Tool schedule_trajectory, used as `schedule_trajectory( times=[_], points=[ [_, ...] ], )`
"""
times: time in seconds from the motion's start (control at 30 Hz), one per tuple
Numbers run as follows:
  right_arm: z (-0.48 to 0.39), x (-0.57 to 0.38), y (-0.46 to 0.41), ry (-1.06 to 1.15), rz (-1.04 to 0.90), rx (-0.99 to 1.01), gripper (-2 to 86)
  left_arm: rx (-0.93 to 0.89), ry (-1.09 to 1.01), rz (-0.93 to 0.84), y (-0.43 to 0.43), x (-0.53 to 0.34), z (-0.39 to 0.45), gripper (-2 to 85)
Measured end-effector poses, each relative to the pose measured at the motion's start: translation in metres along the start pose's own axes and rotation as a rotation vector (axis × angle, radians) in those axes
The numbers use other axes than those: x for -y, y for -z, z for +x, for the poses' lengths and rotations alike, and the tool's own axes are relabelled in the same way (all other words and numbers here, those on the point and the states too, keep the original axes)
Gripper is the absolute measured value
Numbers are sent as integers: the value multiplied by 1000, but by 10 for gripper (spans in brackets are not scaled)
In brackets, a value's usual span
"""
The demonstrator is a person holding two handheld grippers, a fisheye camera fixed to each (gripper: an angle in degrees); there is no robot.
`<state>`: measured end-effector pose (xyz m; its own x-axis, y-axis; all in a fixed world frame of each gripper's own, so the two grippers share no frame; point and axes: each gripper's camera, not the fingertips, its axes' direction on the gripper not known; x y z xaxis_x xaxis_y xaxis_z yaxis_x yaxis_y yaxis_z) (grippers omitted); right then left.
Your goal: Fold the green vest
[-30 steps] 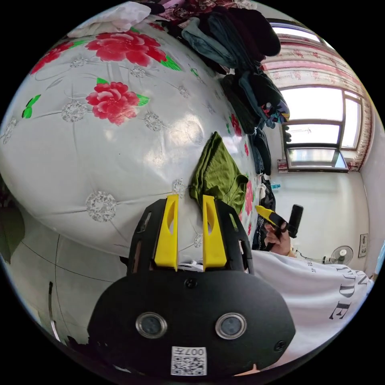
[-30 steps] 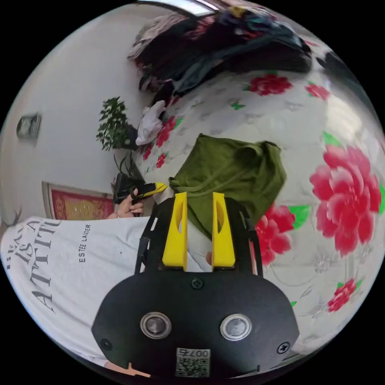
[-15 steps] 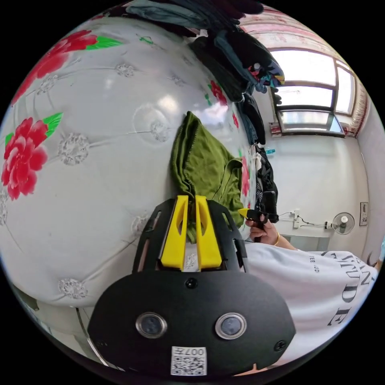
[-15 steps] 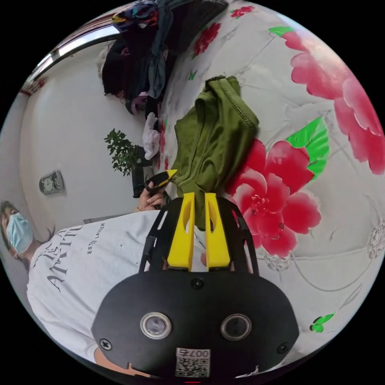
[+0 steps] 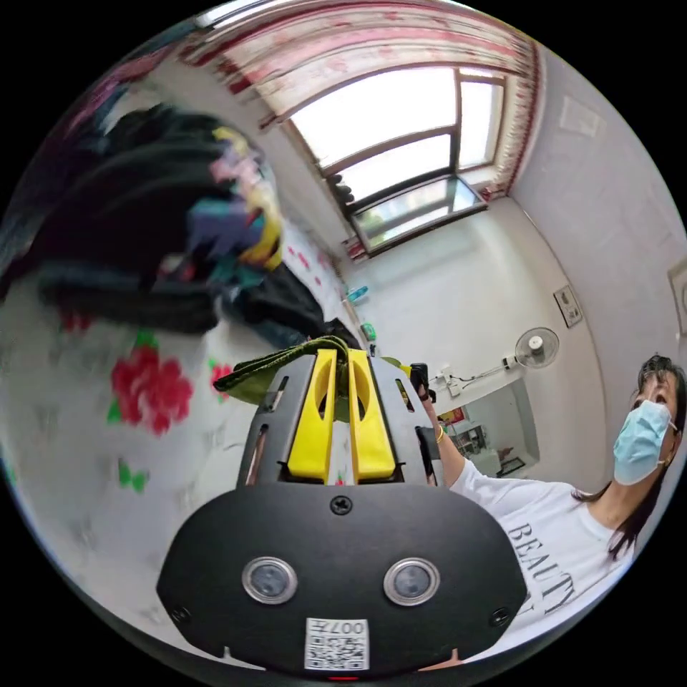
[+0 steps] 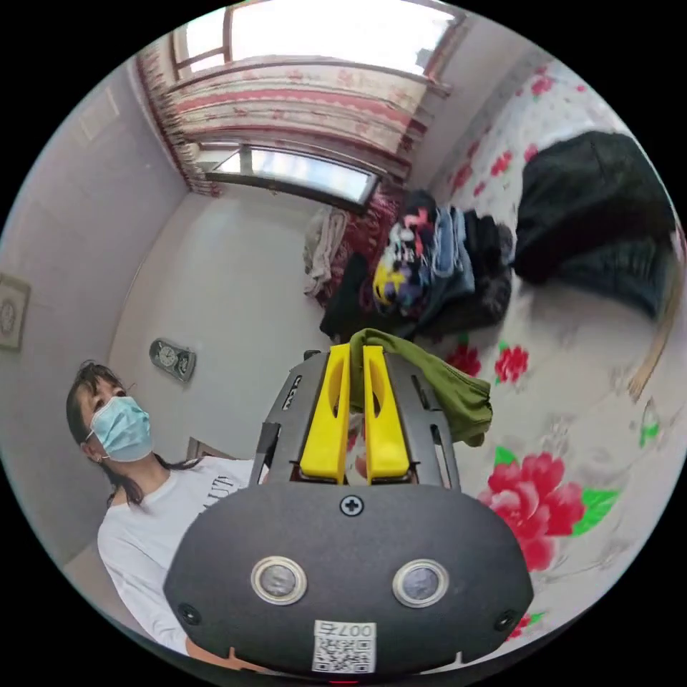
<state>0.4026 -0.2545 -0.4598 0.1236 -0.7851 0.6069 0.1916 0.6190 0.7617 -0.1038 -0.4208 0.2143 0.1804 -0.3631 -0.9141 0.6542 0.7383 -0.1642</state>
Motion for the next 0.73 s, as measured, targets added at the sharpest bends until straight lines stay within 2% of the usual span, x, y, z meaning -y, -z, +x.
schedule_trajectory(
  times=[0.07,0.2,0.33,0.43,0.6,0.7,0.73],
  points=[
    [-42,52,24,150,63,-47,85,-2,-131,37,-32,71,39,13],
    [-75,98,41,297,139,-156,88,63,-205,73,-87,136,70,31],
    [-31,100,41,201,251,-438,90,363,-151,-35,-164,145,39,80],
    [20,58,31,94,183,-628,93,485,-85,-153,-198,101,-1,87],
    [57,-86,29,-6,65,-952,95,569,-136,-315,-205,-25,-26,89],
    [39,-173,47,-64,60,-1263,99,635,-91,-441,-194,-112,-37,91],
    [25,-198,57,-71,74,-1423,101,652,-56,-487,-187,-144,-40,92]
  ],
)
